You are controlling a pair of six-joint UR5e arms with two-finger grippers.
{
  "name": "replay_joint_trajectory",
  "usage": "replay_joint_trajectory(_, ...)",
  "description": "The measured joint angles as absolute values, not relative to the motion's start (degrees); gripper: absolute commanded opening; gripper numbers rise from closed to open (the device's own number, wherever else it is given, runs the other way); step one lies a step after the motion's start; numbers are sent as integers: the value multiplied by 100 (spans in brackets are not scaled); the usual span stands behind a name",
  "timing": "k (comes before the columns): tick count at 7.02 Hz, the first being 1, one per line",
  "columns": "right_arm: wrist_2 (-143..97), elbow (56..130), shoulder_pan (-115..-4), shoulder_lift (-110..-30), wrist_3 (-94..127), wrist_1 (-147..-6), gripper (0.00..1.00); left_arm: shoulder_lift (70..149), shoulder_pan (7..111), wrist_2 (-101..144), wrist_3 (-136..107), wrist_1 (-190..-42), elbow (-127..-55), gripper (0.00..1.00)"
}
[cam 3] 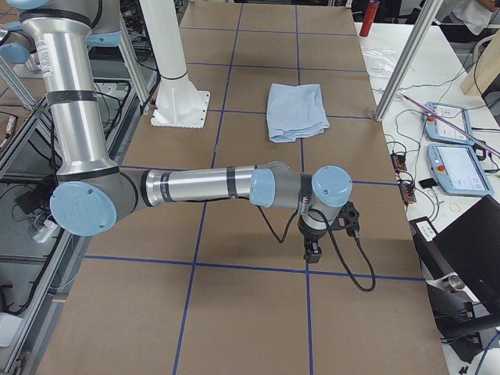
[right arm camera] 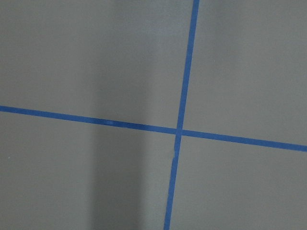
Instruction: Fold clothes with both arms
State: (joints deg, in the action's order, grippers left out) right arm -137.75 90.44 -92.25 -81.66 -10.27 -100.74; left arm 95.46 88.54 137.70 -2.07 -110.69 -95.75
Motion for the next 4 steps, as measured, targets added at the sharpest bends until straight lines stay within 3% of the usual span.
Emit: replay_joint_trajectory(4, -13767, 9566, -8981, -8380, -999, -10074, 100, 9241, 8830, 13859, -193, -11109, -9920, 100)
